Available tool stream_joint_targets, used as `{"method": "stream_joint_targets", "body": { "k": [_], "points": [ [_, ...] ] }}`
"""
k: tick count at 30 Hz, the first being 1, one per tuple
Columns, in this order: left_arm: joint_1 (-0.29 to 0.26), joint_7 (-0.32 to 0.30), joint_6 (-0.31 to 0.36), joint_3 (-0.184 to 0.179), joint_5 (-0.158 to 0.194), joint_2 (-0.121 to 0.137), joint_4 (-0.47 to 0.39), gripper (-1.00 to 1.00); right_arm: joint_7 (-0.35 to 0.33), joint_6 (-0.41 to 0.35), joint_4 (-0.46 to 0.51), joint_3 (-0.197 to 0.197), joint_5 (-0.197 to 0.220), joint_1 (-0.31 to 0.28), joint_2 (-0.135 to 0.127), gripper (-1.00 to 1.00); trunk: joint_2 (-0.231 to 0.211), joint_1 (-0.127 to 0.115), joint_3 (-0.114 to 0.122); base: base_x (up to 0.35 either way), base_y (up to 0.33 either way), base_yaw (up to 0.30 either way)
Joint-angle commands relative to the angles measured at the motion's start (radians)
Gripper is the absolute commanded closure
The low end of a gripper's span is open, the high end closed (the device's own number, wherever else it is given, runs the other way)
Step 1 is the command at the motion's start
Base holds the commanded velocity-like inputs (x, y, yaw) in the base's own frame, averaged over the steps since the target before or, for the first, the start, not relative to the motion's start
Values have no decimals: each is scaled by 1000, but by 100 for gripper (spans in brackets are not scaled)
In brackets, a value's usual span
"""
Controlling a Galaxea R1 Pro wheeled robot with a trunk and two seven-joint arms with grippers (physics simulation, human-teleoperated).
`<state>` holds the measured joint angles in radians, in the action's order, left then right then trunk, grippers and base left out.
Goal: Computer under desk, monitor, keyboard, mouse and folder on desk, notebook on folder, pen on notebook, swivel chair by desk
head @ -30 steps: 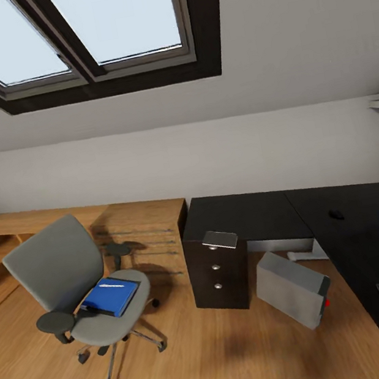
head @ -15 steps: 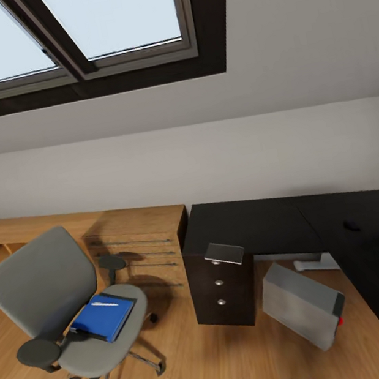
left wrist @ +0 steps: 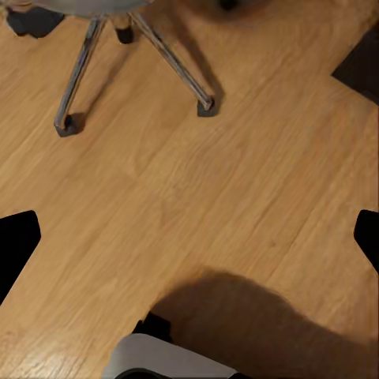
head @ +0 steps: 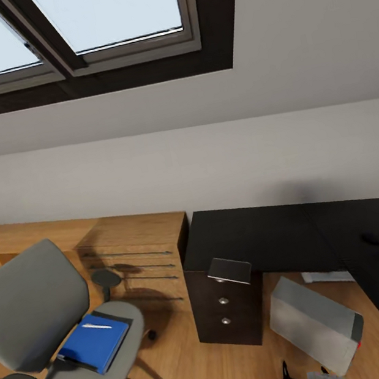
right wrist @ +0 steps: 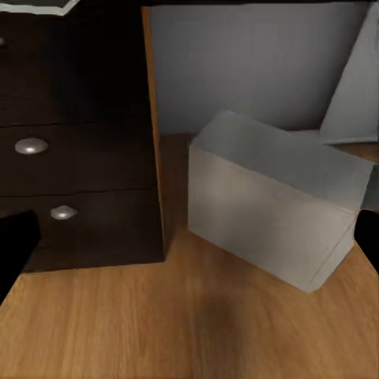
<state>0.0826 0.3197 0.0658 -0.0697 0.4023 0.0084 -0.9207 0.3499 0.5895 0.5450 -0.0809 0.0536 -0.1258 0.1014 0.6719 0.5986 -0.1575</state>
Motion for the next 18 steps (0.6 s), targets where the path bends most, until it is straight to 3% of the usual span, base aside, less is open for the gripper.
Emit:
{"method": "stream_joint_targets", "body": {
  "k": [1,2,4,5,6,9,13,16,18],
  "points": [
    [0,15,20,-81,6,-1,-214,-100,14,-149,231,-4,10,0,0,-100,1,1,-2,334,0,0],
    [0,25,54,-118,6,-1,-319,-100,16,-278,351,0,11,0,-1,-100,1,1,-2,334,0,0],
    [0,67,170,-160,6,-6,-443,-100,21,-466,528,11,11,0,-2,-100,1,1,-2,334,0,0],
    [0,118,278,-180,7,-29,-531,-100,23,-615,663,26,11,0,-3,-100,1,1,-2,334,0,0],
    [0,148,327,-186,7,-58,-580,-100,23,-718,751,40,11,-1,-4,-100,1,1,-2,334,0,0],
    [-1,167,360,-190,6,-85,-629,-100,23,-849,863,56,11,-6,-4,-100,1,1,-2,334,0,0],
    [-25,176,381,-192,6,-100,-661,-100,24,-1046,984,69,11,-46,-5,-100,1,1,-2,334,0,0],
    [-33,178,384,-190,7,-102,-666,-100,21,-1136,992,83,11,-78,-5,-100,1,1,-2,274,0,0],
    [-36,179,384,-187,6,-102,-666,-100,14,-1163,941,127,11,-94,-7,-100,1,1,-2,117,0,0]
  ]
}}
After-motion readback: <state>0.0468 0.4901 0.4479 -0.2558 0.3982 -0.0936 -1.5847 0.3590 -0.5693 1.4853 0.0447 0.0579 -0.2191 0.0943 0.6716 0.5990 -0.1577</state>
